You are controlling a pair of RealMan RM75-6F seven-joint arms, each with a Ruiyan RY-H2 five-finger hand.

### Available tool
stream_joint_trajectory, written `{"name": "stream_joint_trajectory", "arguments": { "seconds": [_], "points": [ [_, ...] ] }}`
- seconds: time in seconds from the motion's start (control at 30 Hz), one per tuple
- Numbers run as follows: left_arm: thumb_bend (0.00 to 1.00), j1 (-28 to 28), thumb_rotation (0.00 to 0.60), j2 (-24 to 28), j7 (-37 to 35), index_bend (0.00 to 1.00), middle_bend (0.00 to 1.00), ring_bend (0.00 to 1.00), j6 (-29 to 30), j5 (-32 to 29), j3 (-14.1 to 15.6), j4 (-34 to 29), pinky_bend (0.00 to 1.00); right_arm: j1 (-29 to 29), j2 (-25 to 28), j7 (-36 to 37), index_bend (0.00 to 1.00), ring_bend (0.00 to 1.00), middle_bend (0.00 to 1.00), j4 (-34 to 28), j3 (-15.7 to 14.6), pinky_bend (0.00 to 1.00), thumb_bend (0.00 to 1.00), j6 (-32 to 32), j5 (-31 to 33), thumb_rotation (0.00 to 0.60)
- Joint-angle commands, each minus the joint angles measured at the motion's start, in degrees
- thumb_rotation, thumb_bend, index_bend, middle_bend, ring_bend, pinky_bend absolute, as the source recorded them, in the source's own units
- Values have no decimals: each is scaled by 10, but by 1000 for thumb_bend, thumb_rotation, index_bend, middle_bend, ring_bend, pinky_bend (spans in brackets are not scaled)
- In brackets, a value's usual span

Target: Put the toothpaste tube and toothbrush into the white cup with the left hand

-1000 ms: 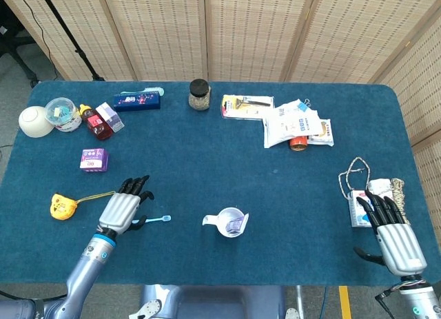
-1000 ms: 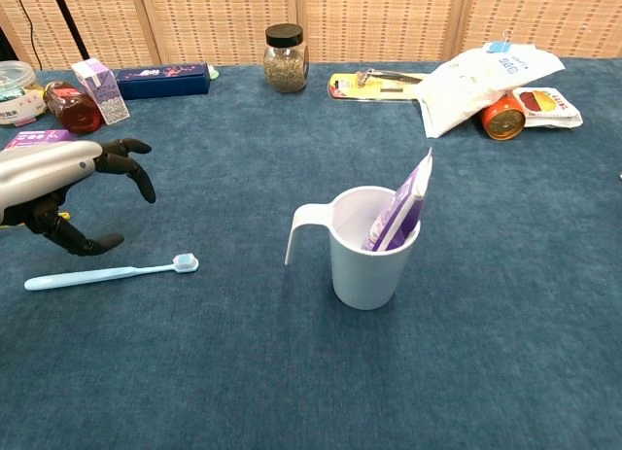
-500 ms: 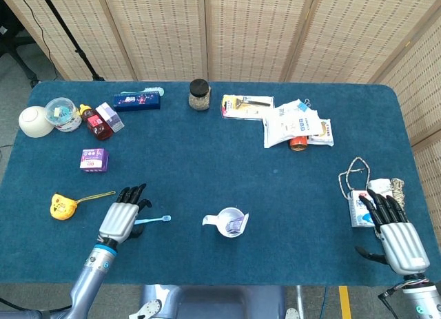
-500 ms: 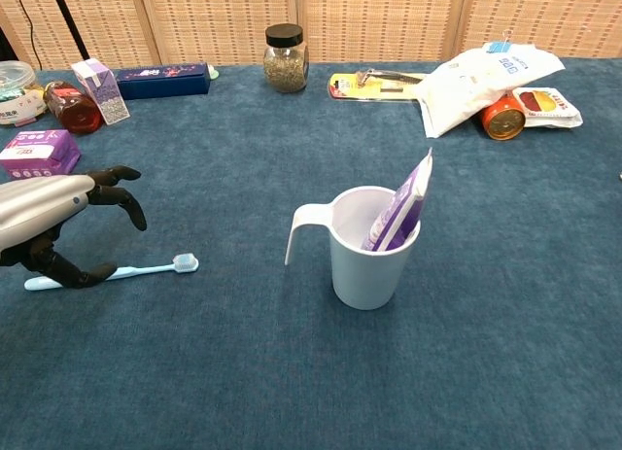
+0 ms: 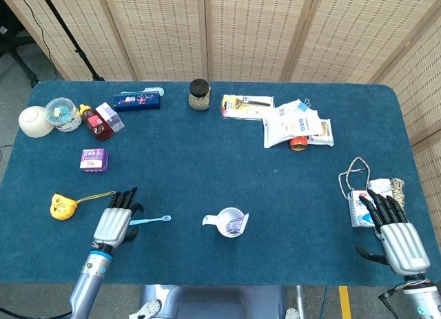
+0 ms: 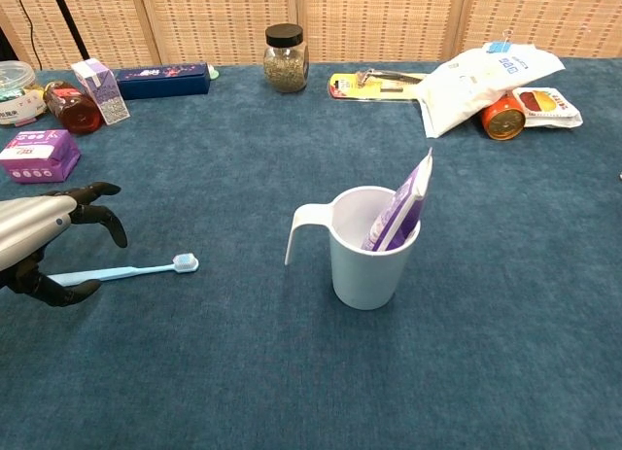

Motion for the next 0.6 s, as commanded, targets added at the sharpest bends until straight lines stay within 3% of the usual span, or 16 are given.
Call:
{"name": "stream_joint_trajectory", "arguments": {
  "seconds": [0.03,0.6],
  "points": [
    [348,5,600,-3,-5,353,0,0,-2,3,-1,6,0,0,0,1,0,0,0,0,0,0,0,1,0,600],
    [348,15,600,-26,3,381,0,0,-12,16,-18,27,0,-1,1,1,0,0,0,0,-1,0,0,0,-2,600]
  ]
}}
